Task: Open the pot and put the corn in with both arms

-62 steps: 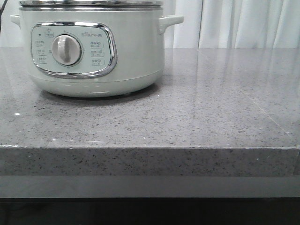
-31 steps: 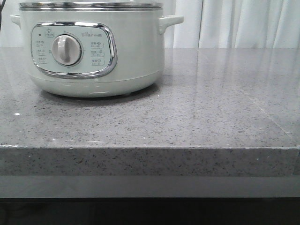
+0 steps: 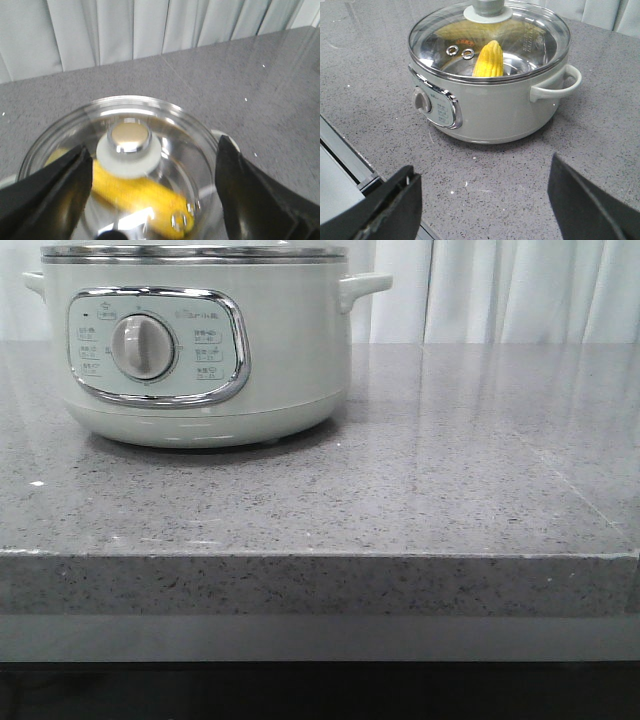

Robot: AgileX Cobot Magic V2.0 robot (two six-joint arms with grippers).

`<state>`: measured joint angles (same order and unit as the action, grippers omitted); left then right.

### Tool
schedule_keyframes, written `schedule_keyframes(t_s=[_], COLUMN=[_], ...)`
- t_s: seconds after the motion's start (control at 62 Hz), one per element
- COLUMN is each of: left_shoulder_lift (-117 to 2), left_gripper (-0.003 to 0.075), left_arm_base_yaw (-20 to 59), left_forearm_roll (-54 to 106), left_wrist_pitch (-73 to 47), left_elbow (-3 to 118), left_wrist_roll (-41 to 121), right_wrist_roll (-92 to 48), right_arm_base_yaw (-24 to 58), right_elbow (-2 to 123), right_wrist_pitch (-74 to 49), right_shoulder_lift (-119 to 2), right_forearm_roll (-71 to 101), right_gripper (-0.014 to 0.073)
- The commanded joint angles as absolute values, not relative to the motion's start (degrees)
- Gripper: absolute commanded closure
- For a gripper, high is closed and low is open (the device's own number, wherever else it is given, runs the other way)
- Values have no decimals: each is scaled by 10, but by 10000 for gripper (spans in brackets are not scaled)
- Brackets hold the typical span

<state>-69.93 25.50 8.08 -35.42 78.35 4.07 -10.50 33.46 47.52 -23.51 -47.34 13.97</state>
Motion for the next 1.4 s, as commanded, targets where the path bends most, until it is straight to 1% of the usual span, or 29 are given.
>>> schedule_keyframes(t_s=[0.0,0.226,0.42,0.484,0.517,0.549,0.597,0.63,0.646,0.694,0.743,0.775,0.823,0.839,0.904,0.985,1.307,1.388], left_shoulder_lift=[-629,-494,-401,-382,-375,-372,-371,-371,-371,-371,-371,-371,-371,-371,-371,-371,-371,-367], left_gripper=[206,206,208,224,249,285,337,384,403,470,542,567,627,634,690,741,741,741], left_arm_base_yaw=[256,256,256,256,256,256,256,256,256,256,256,256,256,256,256,256,256,257], left_forearm_roll=[81,87,87,87,87,87,87,87,87,87,87,87,87,87,87,87,87,86], left_wrist_pitch=[-333,-332,-303,-292,-288,-285,-284,-285,-285,-285,-283,-283,-283,-283,-283,-283,-283,-268], left_elbow=[744,595,500,484,479,475,472,472,472,472,472,472,472,472,472,472,472,458], left_wrist_roll=[37,31,31,31,31,31,31,31,31,31,31,31,31,31,31,31,31,31], right_wrist_roll=[-112,-112,-112,-112,-112,-112,-112,-112,-112,-112,-112,-112,-112,-112,-112,-112,-112,-112], right_arm_base_yaw=[334,334,334,334,334,334,334,334,334,334,334,334,334,334,334,334,334,334], right_elbow=[490,490,490,490,490,490,490,490,490,490,490,490,490,490,490,490,490,490], right_wrist_pitch=[-193,-204,-211,-211,-211,-211,-210,-210,-210,-210,-211,-211,-211,-211,-211,-211,-211,-210], right_shoulder_lift=[-472,-472,-472,-472,-472,-472,-472,-472,-472,-472,-472,-472,-472,-472,-472,-472,-472,-472], right_forearm_roll=[144,144,144,144,144,144,144,144,144,144,144,144,144,144,144,144,144,144], right_gripper=[50,50,50,53,59,84,148,198,241,330,446,510,576,603,666,659,659,659])
